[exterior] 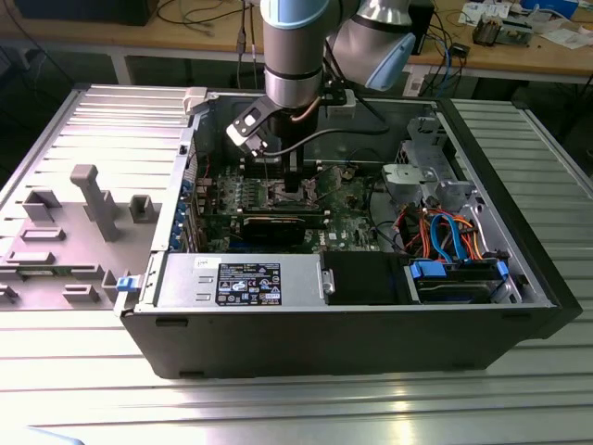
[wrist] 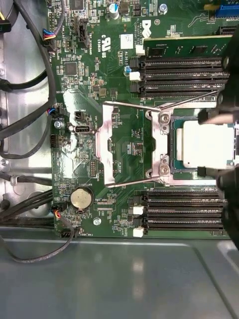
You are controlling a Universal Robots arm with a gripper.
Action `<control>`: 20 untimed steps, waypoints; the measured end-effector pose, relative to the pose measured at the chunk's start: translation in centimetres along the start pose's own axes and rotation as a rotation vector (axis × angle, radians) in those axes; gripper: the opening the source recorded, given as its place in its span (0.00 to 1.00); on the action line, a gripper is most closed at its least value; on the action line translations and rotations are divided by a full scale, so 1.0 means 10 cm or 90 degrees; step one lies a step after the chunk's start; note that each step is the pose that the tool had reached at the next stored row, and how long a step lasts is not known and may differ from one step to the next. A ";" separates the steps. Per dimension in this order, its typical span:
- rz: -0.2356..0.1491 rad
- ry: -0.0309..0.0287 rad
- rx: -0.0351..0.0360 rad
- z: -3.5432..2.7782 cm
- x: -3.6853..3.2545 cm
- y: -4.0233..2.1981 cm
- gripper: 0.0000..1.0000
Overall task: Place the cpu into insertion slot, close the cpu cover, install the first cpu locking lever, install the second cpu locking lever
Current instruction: 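Place the cpu into insertion slot, then close the cpu cover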
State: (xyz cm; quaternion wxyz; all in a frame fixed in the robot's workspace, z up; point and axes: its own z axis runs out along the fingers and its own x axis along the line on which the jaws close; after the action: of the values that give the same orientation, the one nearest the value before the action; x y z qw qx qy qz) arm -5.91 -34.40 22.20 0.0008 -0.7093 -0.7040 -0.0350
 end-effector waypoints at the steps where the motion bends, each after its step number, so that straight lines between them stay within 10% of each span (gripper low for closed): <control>1: 0.000 0.0000 0.0000 0.000 0.000 0.000 0.35; 4: 0.000 -0.0001 0.0000 0.000 0.000 0.000 0.11; 20: 0.000 -0.0014 0.0001 -0.014 0.001 0.001 0.11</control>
State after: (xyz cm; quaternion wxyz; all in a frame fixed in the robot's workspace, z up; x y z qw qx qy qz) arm -5.91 -34.40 22.35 0.0001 -0.7093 -0.7041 -0.0341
